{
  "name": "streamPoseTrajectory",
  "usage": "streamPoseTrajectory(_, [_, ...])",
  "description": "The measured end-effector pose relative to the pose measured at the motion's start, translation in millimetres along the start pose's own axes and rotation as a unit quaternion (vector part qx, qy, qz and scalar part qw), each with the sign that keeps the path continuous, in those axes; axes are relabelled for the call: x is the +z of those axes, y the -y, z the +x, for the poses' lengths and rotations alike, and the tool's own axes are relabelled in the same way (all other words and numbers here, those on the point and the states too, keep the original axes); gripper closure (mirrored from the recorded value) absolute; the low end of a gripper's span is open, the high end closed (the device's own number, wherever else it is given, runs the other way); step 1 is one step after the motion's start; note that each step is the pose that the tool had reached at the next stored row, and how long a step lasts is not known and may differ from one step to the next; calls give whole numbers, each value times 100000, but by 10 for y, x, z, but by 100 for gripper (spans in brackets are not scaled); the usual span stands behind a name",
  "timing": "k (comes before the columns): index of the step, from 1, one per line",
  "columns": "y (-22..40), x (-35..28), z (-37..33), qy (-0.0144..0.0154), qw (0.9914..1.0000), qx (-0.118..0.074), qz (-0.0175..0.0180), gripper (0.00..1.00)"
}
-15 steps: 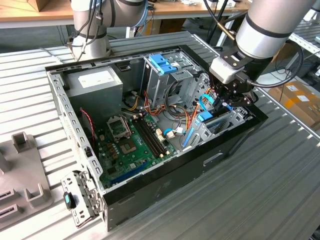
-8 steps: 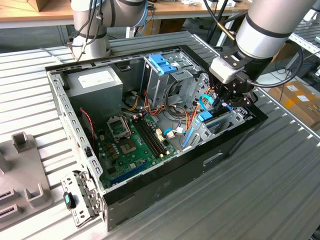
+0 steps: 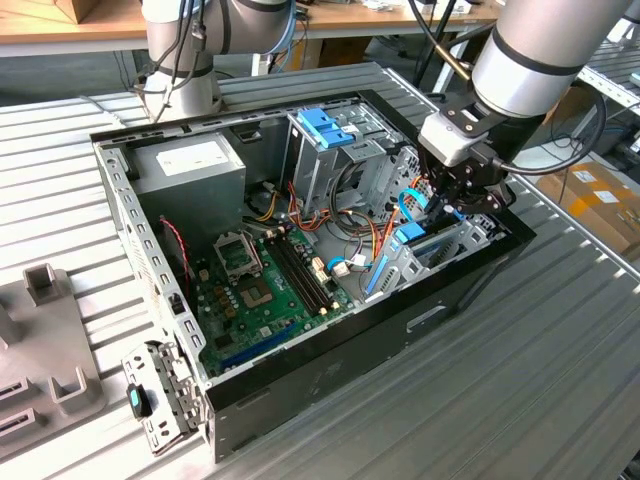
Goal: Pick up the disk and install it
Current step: 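Insert the first disk wire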
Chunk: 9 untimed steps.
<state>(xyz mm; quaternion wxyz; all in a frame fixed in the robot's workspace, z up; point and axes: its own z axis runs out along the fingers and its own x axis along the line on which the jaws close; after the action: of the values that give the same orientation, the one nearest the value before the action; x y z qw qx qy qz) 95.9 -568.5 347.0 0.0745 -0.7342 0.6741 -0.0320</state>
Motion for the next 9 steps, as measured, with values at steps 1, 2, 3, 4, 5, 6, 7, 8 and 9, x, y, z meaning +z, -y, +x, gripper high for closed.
streamPoseTrajectory(1, [3,0,0,14,100000,-1,-4,84])
streamPoseTrajectory(2, [7,1,1,52,100000,4,-8,84])
streamPoseTrajectory(3, [9,2,1,62,100000,9,-14,84])
streamPoseTrajectory(4, [9,2,1,65,100000,12,-16,84])
streamPoseTrajectory(5, [10,2,1,63,100000,16,-16,84])
streamPoseTrajectory(6, [10,2,1,66,100000,14,-17,84])
streamPoseTrajectory(7, [10,5,1,67,100000,11,-17,84])
streamPoseTrajectory(8, [9,9,2,60,100000,9,-19,84])
streamPoseTrajectory(9, [9,11,2,55,100000,7,-21,84])
